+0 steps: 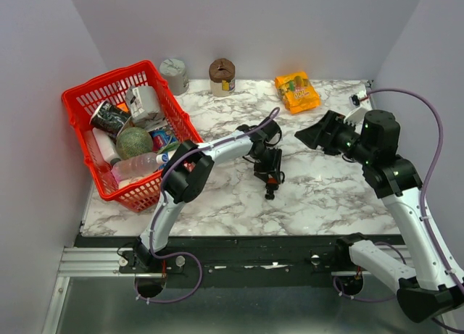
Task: Unlock with the key
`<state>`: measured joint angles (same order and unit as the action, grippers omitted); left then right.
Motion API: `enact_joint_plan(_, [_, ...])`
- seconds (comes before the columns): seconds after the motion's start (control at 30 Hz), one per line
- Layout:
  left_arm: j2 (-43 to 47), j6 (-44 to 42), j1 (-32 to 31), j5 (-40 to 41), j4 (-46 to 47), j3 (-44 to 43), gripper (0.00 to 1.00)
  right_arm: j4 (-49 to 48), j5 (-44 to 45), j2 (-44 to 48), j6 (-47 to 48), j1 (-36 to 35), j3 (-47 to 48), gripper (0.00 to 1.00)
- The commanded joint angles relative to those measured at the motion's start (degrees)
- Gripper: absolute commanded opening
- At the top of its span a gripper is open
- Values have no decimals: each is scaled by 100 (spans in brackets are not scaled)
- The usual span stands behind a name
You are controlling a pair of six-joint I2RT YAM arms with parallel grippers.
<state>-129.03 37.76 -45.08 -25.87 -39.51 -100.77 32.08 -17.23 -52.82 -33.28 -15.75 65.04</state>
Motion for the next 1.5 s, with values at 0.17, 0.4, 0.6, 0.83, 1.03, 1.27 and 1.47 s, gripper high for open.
enact_joint_plan(0.17, [-184,-251,17,1514,-681,-451,6,-184,88,-79,251,2,-333,79])
enact_joint_plan(0.4, [-114,-506,-18,1664,-699,-584,36,44,466,-80,638,2,-799,79])
enact_joint_plan(0.6, [167,-787,-71,1646,-559,-707,57,-96,572,-44,577,2,-1159,78])
enact_joint_plan(0.83, [940,-1437,-115,1953,-23,-426,77,-386,660,-53,331,2,-1528,77])
enact_joint_plan(1.03, [2030,-1964,-115,2384,600,83,83,-764,730,-106,24,2,-1906,76])
enact_joint_plan(1.27, [3331,-1948,323,2272,1138,734,94,-1142,976,-772,-372,-437,-2100,75])
enact_joint_plan(1.47, [3990,-1763,1097,1989,839,822,94,-1028,1494,-1985,-566,-1246,-1495,75])
